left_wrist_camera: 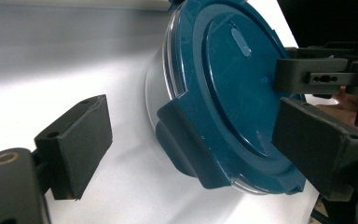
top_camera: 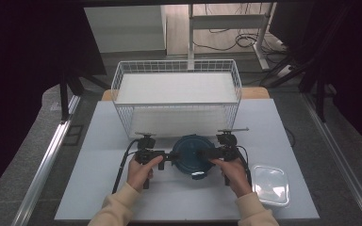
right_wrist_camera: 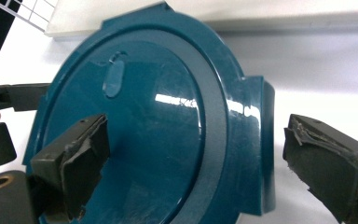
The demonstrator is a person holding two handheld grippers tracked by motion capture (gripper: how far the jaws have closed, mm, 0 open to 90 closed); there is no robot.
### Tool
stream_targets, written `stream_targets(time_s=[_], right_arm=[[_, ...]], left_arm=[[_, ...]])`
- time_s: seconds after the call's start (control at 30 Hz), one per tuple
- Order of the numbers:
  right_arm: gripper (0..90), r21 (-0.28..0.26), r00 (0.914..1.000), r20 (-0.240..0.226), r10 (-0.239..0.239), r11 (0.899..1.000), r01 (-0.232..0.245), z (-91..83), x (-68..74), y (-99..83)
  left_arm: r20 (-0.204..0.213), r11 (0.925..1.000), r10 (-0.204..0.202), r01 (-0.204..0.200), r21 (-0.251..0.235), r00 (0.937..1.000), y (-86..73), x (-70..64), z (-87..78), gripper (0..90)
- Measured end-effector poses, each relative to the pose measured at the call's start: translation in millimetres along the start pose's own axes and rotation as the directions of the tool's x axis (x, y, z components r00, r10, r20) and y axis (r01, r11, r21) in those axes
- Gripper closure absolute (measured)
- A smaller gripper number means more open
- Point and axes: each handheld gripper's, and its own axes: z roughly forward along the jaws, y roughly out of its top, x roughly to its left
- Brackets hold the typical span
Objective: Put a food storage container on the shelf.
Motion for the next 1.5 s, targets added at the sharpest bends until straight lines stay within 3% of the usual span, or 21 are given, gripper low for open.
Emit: stream_targets(time_s=[0.2, 0.47, 0.63, 0.8, 0.9, 0.97, 1.13, 1.5], right_arm=[[7.6, 0.021, 0.9948, -0.083, 0.060, 0.998, -0.058, 5.8, -4.2, -2.4], [12.6, 0.023, 0.9896, -0.102, 0.101, 0.995, -0.099, 4.6, -8.0, -2.3], [17.0, 0.020, 0.9834, -0.124, 0.132, 0.991, -0.131, 2.9, -12.6, -2.4], [22.2, 0.011, 0.9745, -0.128, 0.184, 0.983, -0.185, -0.8, -13.1, -3.0], [23.7, -0.007, 0.9766, -0.121, 0.178, 0.984, -0.180, -3.3, -11.2, -4.3], [24.5, -0.019, 0.9783, -0.118, 0.170, 0.985, -0.174, -6.2, -8.7, -6.1], [25.4, -0.042, 0.9718, -0.150, 0.182, 0.981, -0.190, -14.6, -2.7, -11.2], [26.8, -0.071, 0.9748, -0.171, 0.143, 0.985, -0.157, -28.2, 7.6, -12.5]], left_arm=[[0.044, 0.9987, -0.034, 0.032, 0.038, 0.9985, -0.8, 0.2, 9.7, 14.3], [0.085, 0.9945, -0.079, 0.072, 0.076, 0.9933, -3.3, -1.5, 18.2, 23.9], [0.076, 0.9931, -0.100, 0.095, 0.069, 0.9921, -3.5, -2.7, 18.9, 26.7], [0.097, 0.9845, -0.170, 0.165, 0.061, 0.9807, -3.8, 2.2, 16.7, 30.8], [0.099, 0.9823, -0.182, 0.177, 0.060, 0.9782, -4.2, 2.6, 15.2, 31.6], [0.100, 0.9834, -0.178, 0.174, 0.052, 0.9789, -3.8, 2.1, 12.6, 33.5], [0.097, 0.9861, -0.166, 0.164, 0.029, 0.9814, -2.1, -2.9, -0.5, 36.5], [0.105, 0.9915, -0.130, 0.129, 0.014, 0.9860, 0.1, -11.1, -15.1, 37.2]])
